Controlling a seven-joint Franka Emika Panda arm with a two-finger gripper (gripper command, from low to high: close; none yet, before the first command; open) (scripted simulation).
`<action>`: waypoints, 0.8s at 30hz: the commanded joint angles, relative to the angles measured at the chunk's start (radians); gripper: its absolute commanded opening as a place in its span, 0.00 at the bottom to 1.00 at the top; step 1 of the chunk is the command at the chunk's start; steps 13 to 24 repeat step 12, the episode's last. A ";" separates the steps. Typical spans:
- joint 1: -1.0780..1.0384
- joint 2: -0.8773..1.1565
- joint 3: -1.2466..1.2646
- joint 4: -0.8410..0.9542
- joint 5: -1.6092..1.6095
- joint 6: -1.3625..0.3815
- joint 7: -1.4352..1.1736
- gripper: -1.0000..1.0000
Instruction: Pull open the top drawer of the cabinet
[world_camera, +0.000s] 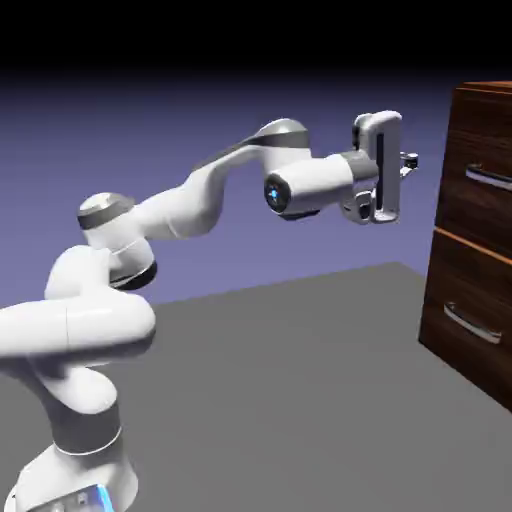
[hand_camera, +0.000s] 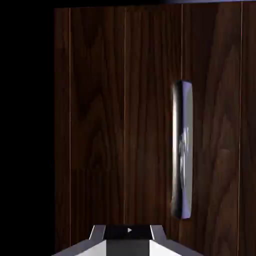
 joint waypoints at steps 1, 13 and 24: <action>0.015 -0.022 0.001 -0.036 -0.010 -0.018 0.017 0.00; 0.219 -0.070 -0.037 -0.307 -0.091 -0.088 0.013 1.00; 0.219 -0.070 -0.037 -0.307 -0.091 -0.088 0.013 1.00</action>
